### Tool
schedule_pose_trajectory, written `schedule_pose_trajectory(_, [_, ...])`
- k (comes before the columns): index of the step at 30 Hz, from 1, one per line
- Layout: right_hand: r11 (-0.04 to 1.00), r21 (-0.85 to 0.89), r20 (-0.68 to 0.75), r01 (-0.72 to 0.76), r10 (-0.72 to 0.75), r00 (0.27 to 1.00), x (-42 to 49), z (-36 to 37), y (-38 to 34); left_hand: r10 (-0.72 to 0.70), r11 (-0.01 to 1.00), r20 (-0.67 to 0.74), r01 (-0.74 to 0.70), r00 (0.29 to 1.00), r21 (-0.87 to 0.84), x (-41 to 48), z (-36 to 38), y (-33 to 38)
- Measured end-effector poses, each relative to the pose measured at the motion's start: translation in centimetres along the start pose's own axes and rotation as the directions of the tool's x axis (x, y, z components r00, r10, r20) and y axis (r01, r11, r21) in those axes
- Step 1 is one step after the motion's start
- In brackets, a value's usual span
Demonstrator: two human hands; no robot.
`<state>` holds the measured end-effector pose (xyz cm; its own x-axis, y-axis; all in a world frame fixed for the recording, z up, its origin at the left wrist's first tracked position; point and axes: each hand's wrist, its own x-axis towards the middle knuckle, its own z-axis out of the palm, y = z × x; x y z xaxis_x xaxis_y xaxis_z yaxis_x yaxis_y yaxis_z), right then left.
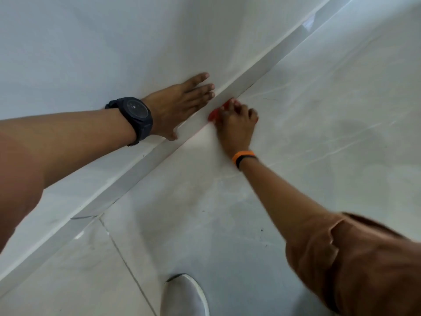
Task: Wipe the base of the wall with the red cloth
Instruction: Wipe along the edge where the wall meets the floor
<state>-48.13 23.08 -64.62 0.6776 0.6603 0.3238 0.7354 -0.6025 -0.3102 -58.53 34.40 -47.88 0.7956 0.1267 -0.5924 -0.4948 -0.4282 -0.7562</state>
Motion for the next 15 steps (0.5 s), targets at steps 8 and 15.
schedule_pose_trajectory(8, [0.976, 0.171, 0.023, -0.132, 0.13, 0.991, 0.5, 0.0, 0.6, 0.001, 1.0, -0.011, -0.001, 1.0, 0.001, 0.4, 0.1, -0.1])
schedule_pose_trajectory(15, [0.976, 0.204, 0.003, 0.078, -0.08, 0.997, -5.8, 0.2, -5.6, -0.015, 1.0, -0.03, 0.016, 0.999, 0.018, 0.7, 0.3, 0.2])
